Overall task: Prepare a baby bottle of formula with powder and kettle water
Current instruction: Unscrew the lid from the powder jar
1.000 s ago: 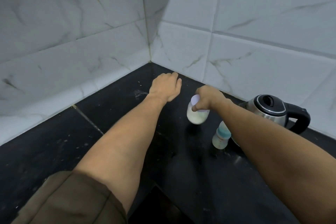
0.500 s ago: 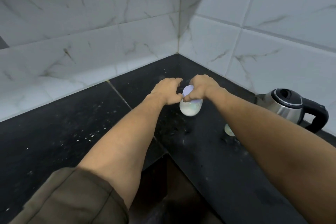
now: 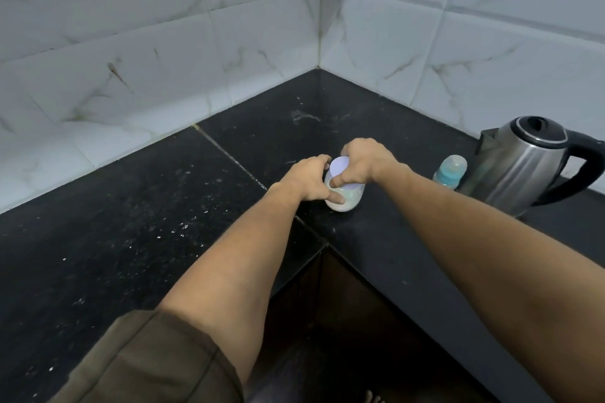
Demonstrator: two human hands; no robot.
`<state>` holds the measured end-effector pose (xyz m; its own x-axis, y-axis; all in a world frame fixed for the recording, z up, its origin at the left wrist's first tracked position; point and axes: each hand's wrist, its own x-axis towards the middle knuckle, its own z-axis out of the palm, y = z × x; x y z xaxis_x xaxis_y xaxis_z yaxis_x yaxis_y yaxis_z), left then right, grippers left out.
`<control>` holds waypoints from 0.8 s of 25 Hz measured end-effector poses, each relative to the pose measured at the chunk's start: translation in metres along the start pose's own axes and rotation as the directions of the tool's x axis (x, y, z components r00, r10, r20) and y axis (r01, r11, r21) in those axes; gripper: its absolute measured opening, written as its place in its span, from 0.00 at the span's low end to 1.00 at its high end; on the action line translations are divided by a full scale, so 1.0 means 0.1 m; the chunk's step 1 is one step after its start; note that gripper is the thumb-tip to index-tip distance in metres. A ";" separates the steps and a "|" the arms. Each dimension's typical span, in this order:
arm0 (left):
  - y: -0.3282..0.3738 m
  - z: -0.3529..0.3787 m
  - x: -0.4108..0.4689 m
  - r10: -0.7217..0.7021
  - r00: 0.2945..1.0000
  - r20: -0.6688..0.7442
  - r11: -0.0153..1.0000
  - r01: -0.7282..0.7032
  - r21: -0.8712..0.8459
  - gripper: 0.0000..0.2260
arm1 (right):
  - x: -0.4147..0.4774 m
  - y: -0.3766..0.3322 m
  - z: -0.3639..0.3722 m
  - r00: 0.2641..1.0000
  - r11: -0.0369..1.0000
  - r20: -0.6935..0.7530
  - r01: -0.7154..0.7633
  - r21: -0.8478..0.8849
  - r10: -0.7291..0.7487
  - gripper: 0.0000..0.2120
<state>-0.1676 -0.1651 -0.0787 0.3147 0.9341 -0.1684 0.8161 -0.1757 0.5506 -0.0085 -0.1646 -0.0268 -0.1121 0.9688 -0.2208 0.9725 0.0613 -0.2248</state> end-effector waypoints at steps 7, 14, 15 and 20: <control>-0.17 0.40 -0.07 -0.045 0.999 0.006 0.982 0.046 -0.183 0.40 | -0.16 0.06 0.23 0.998 0.999 -0.053 -0.040 0.031 0.041 0.26; -0.11 0.57 -0.07 -0.046 0.993 -0.110 0.959 0.013 -0.283 0.39 | -0.20 0.07 0.29 0.993 0.996 -0.080 -0.083 0.034 0.086 0.28; -0.10 0.57 -0.07 -0.043 0.991 -0.126 0.959 0.005 -0.285 0.37 | -0.19 0.07 0.28 0.994 0.997 -0.079 -0.078 0.028 0.080 0.29; -0.13 0.62 -0.08 -0.078 0.985 -0.153 0.946 0.024 -0.324 0.30 | -0.13 0.03 0.28 0.998 0.999 -0.064 -0.026 -0.023 0.025 0.26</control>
<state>-0.1510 -0.1890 -0.1351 0.1726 0.9814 -0.0837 0.6228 -0.0429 0.7812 -0.0094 -0.1838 -0.0510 -0.0748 0.9834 -0.1655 0.9796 0.0414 -0.1967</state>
